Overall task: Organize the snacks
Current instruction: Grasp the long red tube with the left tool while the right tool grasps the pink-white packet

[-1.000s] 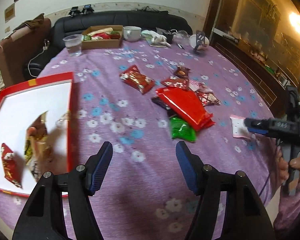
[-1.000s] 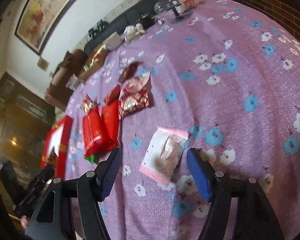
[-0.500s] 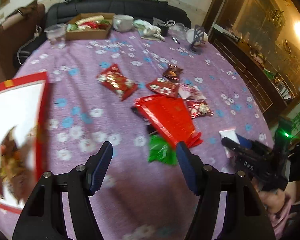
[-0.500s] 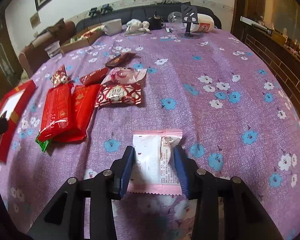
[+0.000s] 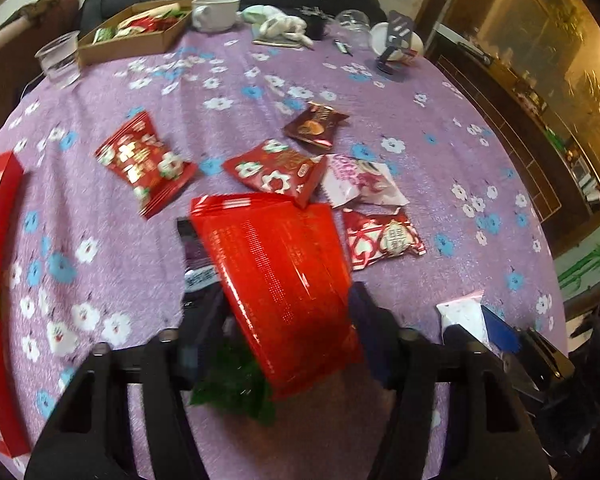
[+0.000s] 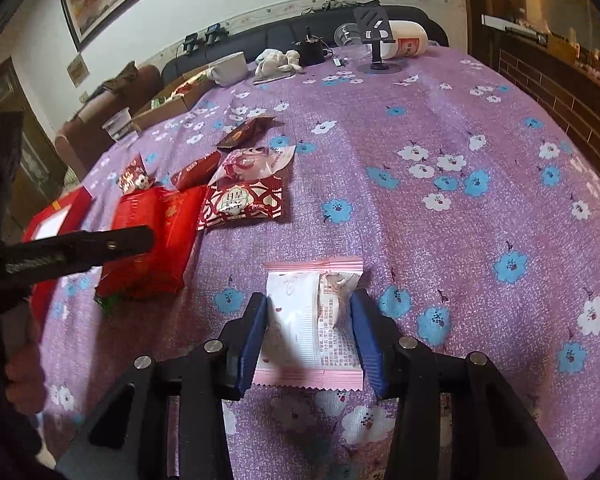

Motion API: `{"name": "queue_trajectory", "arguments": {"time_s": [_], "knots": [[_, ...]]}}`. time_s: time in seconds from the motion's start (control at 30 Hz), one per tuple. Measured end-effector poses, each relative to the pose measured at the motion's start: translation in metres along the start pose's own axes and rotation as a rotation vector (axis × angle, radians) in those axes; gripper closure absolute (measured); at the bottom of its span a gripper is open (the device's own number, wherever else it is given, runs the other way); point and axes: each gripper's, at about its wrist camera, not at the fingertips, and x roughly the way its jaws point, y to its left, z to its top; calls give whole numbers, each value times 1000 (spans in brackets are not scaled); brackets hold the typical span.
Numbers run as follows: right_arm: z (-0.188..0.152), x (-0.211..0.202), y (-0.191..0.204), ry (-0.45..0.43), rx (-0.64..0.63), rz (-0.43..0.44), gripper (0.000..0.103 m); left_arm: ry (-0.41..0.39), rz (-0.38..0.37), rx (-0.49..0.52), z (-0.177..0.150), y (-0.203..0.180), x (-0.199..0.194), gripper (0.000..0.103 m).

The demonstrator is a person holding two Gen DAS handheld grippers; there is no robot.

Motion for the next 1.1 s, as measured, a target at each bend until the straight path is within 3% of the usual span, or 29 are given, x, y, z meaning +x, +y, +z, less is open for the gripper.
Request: {"name": "queue_trajectory", "arguments": {"time_s": [0.37, 0.43, 0.53, 0.73, 0.93, 1.1], "knots": [[0, -1, -3, -4, 18, 25, 55, -50, 17, 32, -11, 22, -16, 62], [0, -1, -4, -5, 25, 28, 57, -64, 4, 25, -16, 32, -24, 78], [0, -1, -2, -6, 17, 25, 62, -76, -18, 23, -23, 45, -36, 86], [0, 1, 11, -1, -22, 5, 64, -87, -38, 15, -38, 63, -48, 89], [0, 4, 19, 7, -53, -16, 63, -101, -30, 85, -45, 53, -53, 89], [1, 4, 21, 8, -58, -23, 64, -38, -15, 92, -42, 42, -29, 89]]}}
